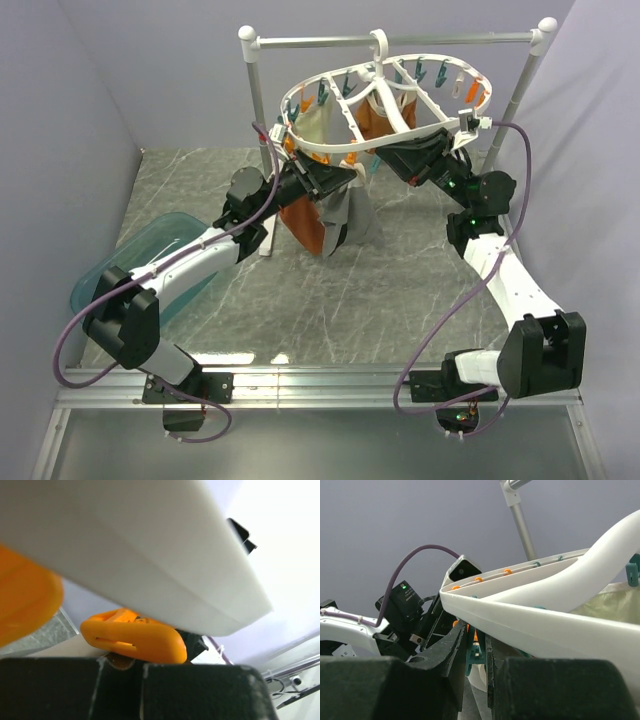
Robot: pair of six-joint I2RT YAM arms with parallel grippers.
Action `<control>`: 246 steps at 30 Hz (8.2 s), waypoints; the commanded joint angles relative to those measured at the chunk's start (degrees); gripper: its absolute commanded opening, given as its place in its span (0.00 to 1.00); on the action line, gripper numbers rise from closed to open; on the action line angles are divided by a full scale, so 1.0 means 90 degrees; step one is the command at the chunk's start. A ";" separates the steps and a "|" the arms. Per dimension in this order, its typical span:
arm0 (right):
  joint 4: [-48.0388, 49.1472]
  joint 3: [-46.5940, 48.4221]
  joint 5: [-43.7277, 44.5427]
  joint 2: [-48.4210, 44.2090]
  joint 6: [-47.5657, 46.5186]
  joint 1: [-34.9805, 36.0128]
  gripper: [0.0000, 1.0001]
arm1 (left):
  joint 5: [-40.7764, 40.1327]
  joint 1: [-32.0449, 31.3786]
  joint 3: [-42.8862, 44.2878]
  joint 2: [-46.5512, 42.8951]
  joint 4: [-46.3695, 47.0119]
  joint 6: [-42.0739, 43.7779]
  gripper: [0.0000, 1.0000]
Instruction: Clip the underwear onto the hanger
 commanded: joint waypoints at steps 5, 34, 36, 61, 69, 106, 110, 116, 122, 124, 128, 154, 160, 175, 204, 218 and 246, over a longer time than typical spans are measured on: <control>0.0936 -0.0053 0.0080 0.0103 0.0313 0.0069 0.00 | -0.0178 -0.0013 0.0410 0.0105 0.0007 -0.0646 0.00; 0.1707 -0.0453 0.0188 0.0220 -0.0341 0.0382 0.00 | -0.0188 -0.0120 0.0751 0.0242 -0.0032 -0.1311 0.00; 0.1795 -0.0482 0.0139 0.0240 -0.0371 0.0411 0.00 | -0.0168 -0.0120 0.0771 0.0242 -0.0012 -0.1321 0.00; 0.2205 -0.0346 -0.0066 0.0591 -0.0234 0.0401 0.00 | 0.0291 -0.0120 0.0693 0.0203 0.0447 -0.1370 0.00; 0.2410 -0.0287 -0.0310 0.0679 -0.0068 0.0392 0.02 | 0.0388 -0.0120 0.0722 0.0213 0.0574 -0.1389 0.00; 0.1503 -0.0394 -0.0486 0.0152 -0.0487 0.0274 0.69 | 0.0222 -0.0052 0.0352 -0.0080 -0.0032 -0.0188 0.28; 0.0744 -0.0550 -0.0486 -0.0189 -0.0897 0.0216 0.70 | 0.0155 0.0026 0.0205 -0.0197 -0.0284 0.0211 0.41; -0.0381 -0.0833 -0.0466 -0.0823 -0.1639 0.0167 0.72 | 0.0037 0.0221 -0.0058 -0.0402 -0.0715 0.0739 0.43; -0.1563 -0.1195 -0.0330 -0.1429 -0.2294 0.0138 0.75 | -0.0070 0.0475 -0.0254 -0.0617 -0.1301 0.1354 0.49; -0.1876 -0.1312 -0.0310 -0.1595 -0.2402 0.0109 0.77 | -0.0090 0.0534 -0.0283 -0.0675 -0.1389 0.1472 0.49; -0.2354 -0.1644 -0.0291 -0.2201 -0.2538 0.0070 0.78 | -0.0139 0.0661 -0.0371 -0.0793 -0.1584 0.1755 0.52; -0.4055 -0.2085 -0.0945 -0.3247 -0.3154 -0.1942 0.77 | 0.1247 0.0564 -0.1806 -0.2510 -0.1984 0.4478 0.88; -0.3450 -0.1665 -0.1013 -0.2730 -0.3086 -0.2235 0.73 | 0.1590 0.0369 -0.2002 -0.3312 -0.2776 0.5983 0.88; -0.1467 -0.0659 -0.0232 -0.1314 -0.2617 -0.2157 0.62 | 0.0067 -0.1272 -0.0286 -0.2093 -0.2005 0.6239 0.78; -0.0246 -0.0600 0.0705 -0.0708 -0.2587 -0.0556 0.52 | -0.1379 -0.1272 0.0683 -0.1017 -0.1370 0.5037 0.61; -0.0149 -0.0639 0.0588 -0.0434 -0.3641 -0.0390 0.61 | -0.1292 -0.1272 0.1044 -0.0773 -0.1389 0.4900 0.64; -0.0246 -0.0717 0.0442 -0.0600 -0.3925 -0.0136 0.48 | -0.1975 -0.1311 0.1787 -0.0246 -0.2151 0.5124 0.68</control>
